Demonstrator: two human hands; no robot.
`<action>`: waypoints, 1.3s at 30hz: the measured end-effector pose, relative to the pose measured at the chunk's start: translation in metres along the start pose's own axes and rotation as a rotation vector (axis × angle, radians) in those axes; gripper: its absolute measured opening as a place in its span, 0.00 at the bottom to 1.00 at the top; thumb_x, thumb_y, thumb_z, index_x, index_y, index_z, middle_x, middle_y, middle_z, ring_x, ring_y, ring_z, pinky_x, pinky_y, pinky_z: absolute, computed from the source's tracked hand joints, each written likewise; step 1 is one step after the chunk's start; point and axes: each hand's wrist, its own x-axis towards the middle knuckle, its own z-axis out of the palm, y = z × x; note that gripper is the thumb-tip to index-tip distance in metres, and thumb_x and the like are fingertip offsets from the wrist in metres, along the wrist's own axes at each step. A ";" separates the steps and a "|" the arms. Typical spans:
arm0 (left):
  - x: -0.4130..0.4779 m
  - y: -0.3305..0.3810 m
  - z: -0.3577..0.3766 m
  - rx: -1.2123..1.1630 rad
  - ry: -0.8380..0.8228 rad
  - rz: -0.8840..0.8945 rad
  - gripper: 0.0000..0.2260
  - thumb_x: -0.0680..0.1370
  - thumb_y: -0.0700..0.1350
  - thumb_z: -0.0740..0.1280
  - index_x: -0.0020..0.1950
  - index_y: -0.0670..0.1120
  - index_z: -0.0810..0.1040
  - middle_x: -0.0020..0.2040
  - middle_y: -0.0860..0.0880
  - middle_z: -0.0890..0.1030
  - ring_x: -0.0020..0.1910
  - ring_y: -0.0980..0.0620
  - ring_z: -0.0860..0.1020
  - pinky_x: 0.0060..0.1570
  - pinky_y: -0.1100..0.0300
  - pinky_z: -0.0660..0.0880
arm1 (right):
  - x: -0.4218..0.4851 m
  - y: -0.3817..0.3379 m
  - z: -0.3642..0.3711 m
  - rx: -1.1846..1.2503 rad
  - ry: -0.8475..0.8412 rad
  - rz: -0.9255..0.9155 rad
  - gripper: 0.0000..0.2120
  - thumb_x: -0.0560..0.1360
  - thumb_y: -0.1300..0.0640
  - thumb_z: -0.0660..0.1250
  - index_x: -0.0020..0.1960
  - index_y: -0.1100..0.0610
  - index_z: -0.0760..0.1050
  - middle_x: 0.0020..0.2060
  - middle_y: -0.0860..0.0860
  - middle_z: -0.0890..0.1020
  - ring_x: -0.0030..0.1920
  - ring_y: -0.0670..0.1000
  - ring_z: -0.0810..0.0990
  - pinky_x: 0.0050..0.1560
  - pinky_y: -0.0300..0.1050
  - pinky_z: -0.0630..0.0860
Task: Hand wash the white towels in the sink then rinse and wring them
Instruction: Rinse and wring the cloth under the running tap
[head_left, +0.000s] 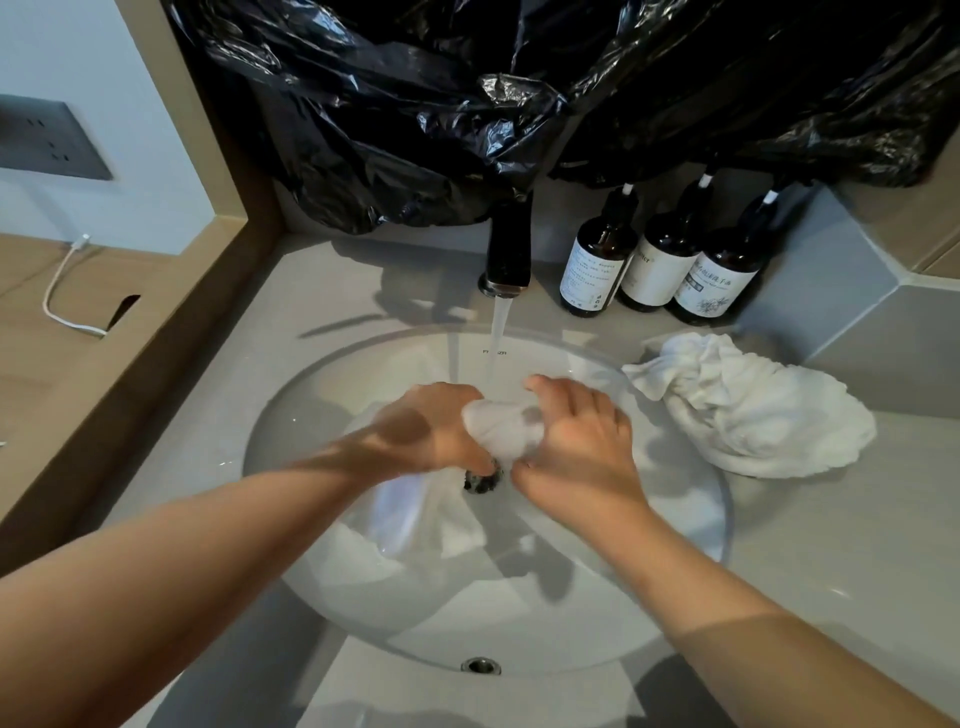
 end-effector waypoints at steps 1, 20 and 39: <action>0.001 -0.002 -0.004 -0.160 -0.051 -0.035 0.16 0.64 0.48 0.75 0.48 0.47 0.78 0.42 0.50 0.80 0.44 0.48 0.78 0.43 0.56 0.74 | -0.008 -0.002 0.009 -0.141 0.175 -0.109 0.36 0.58 0.58 0.75 0.65 0.51 0.69 0.61 0.53 0.75 0.63 0.56 0.71 0.64 0.52 0.59; -0.039 -0.042 -0.014 -1.170 -0.586 -0.123 0.29 0.40 0.57 0.84 0.34 0.43 0.86 0.33 0.46 0.84 0.31 0.50 0.82 0.34 0.60 0.79 | 0.048 0.022 -0.013 -0.386 0.429 -0.590 0.22 0.61 0.66 0.63 0.53 0.55 0.67 0.40 0.53 0.78 0.37 0.57 0.74 0.45 0.49 0.69; 0.005 0.009 -0.025 0.612 0.148 -0.111 0.17 0.70 0.60 0.66 0.54 0.55 0.72 0.44 0.54 0.80 0.47 0.50 0.79 0.60 0.52 0.66 | 0.030 0.000 -0.022 0.366 -0.374 0.128 0.10 0.64 0.59 0.71 0.39 0.53 0.70 0.34 0.48 0.76 0.33 0.48 0.75 0.29 0.38 0.66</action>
